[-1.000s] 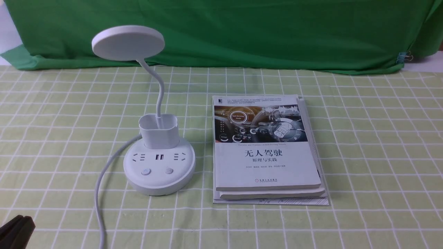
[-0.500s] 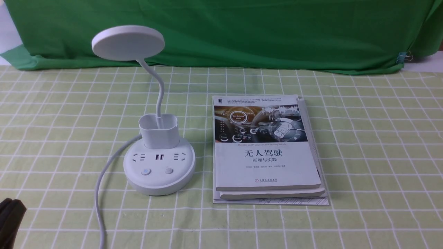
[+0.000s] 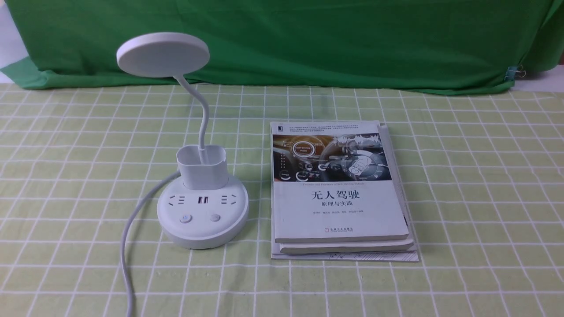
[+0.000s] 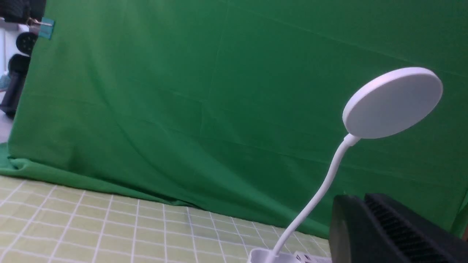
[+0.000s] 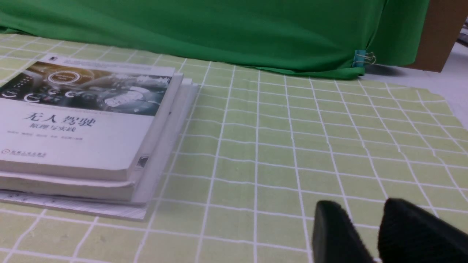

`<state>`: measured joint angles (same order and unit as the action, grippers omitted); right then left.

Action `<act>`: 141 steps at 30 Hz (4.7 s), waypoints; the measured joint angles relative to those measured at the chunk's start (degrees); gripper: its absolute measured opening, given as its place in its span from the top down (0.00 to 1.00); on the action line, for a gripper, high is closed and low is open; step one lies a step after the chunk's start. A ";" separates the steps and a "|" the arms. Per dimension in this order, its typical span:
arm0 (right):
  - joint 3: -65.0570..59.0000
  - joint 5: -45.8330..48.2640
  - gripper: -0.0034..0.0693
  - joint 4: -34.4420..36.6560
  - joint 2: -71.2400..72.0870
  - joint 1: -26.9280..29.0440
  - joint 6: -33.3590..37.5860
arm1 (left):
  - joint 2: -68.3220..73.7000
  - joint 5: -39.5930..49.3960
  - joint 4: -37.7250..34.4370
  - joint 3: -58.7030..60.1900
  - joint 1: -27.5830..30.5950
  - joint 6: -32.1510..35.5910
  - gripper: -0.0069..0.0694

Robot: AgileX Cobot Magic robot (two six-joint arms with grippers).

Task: Turn on the table lamp on the green coffee tablecloth with your hand.
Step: 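Press the power button on the lamp base to turn the lamp on with the left gripper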

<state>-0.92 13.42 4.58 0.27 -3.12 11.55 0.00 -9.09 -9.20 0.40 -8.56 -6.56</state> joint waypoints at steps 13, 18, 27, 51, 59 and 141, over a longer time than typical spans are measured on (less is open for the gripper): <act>0.00 0.00 0.62 0.00 0.00 0.00 0.00 | 15.54 24.50 1.46 -28.63 0.00 -3.08 0.88; 0.00 0.00 0.62 0.00 0.00 0.00 0.00 | 23.97 34.27 9.93 -32.75 0.00 2.14 0.88; 0.00 0.00 0.62 0.00 0.00 0.00 0.02 | 32.71 29.30 6.01 -32.93 0.00 1.18 0.88; 0.00 0.00 0.62 0.00 0.00 0.00 -0.05 | 86.22 48.46 -9.56 -53.22 -2.88 26.36 0.89; 0.00 0.00 0.62 0.00 0.00 0.00 0.00 | 94.80 46.89 -8.29 -58.63 -10.26 24.91 0.89; 0.00 0.00 0.62 0.00 0.00 0.00 0.00 | 100.98 27.99 2.07 -54.24 -13.26 17.07 0.89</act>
<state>-0.92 13.42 4.58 0.27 -3.12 11.55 100.99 18.89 -7.14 -53.84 -21.82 10.50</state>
